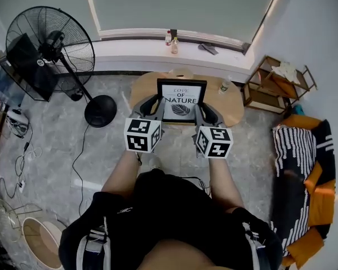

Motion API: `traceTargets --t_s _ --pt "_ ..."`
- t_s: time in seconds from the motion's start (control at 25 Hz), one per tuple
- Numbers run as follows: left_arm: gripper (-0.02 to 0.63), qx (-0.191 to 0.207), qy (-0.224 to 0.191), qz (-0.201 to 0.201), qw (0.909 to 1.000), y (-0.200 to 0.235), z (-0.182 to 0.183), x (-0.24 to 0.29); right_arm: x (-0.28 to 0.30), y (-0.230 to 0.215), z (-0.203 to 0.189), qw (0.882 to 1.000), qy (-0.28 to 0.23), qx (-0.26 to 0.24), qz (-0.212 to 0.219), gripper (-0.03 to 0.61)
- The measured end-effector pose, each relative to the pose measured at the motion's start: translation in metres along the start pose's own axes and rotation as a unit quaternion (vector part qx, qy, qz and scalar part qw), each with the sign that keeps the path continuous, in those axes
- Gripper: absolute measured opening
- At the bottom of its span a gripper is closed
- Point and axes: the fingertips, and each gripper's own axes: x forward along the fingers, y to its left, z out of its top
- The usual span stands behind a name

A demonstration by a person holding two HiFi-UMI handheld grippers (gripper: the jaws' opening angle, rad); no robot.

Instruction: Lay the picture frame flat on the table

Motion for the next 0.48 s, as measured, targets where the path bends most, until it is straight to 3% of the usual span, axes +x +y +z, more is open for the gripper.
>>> traceTargets --t_s 0.2,0.48 --pt "0.086 -0.005 0.003 -0.002 1.0 0.077 0.019 0.055 0.092 0.013 0.021 1.0 0.006 -0.003 0.001 0.087" --pt "0.086 -0.026 0.013 -0.009 0.9995 0.166 0.019 0.108 0.191 0.033 0.028 1.0 0.028 -0.01 0.001 0.089"
